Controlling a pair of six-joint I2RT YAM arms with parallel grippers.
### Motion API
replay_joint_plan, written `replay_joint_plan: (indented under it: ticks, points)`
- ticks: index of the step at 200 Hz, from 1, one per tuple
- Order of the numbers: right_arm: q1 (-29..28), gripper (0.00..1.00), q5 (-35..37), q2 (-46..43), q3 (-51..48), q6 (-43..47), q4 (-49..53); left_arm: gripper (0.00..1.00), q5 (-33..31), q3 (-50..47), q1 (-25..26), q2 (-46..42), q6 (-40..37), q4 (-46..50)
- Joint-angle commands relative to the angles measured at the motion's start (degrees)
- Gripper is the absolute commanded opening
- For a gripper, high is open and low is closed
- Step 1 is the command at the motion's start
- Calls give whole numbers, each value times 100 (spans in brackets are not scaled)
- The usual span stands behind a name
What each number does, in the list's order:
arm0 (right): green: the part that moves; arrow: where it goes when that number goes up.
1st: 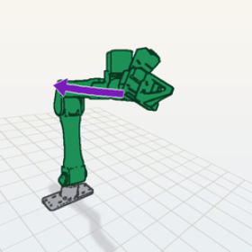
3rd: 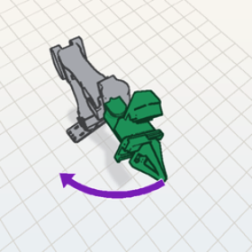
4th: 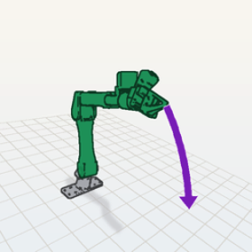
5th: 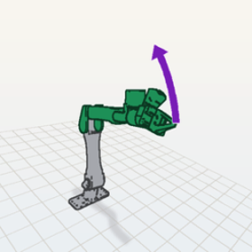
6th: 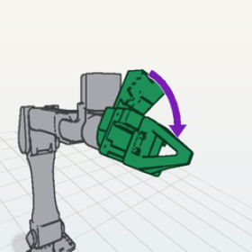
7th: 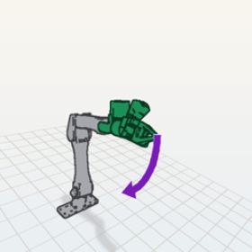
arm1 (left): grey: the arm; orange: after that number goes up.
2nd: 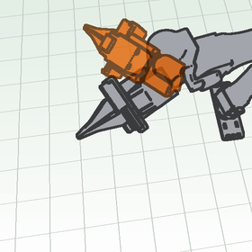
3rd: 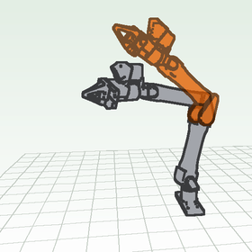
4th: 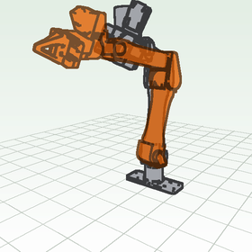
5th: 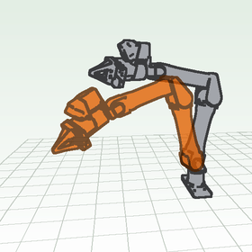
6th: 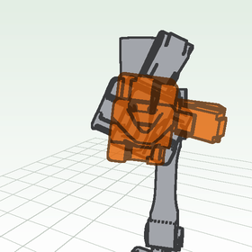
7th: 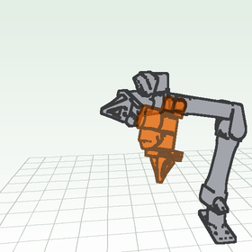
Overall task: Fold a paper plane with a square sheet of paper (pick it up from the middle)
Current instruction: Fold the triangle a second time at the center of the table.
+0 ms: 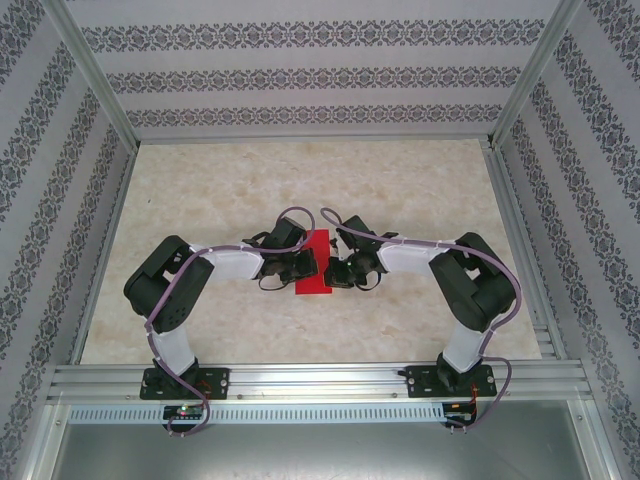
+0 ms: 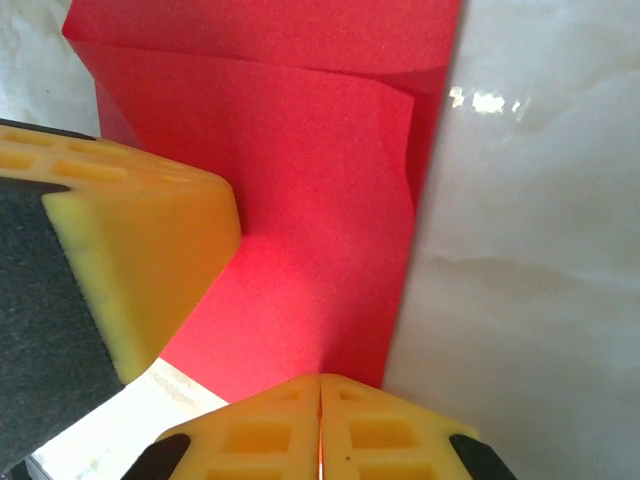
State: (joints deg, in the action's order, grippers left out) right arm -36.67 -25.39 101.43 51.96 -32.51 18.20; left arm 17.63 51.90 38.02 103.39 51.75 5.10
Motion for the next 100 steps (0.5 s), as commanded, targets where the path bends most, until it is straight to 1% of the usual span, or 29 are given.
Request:
replay_joint_plan:
  ticks: [1,42,100]
  points:
    - [-58,8,176,79,-193,3,59,0,-310,-206,39,67,-12,408]
    - [-38,8,354,-51,-527,48,210,0,-314,-88,15,32,-205,423]
    - [-60,9,-121,-651,-420,9,-57,0,-158,-65,15,86,-222,280]
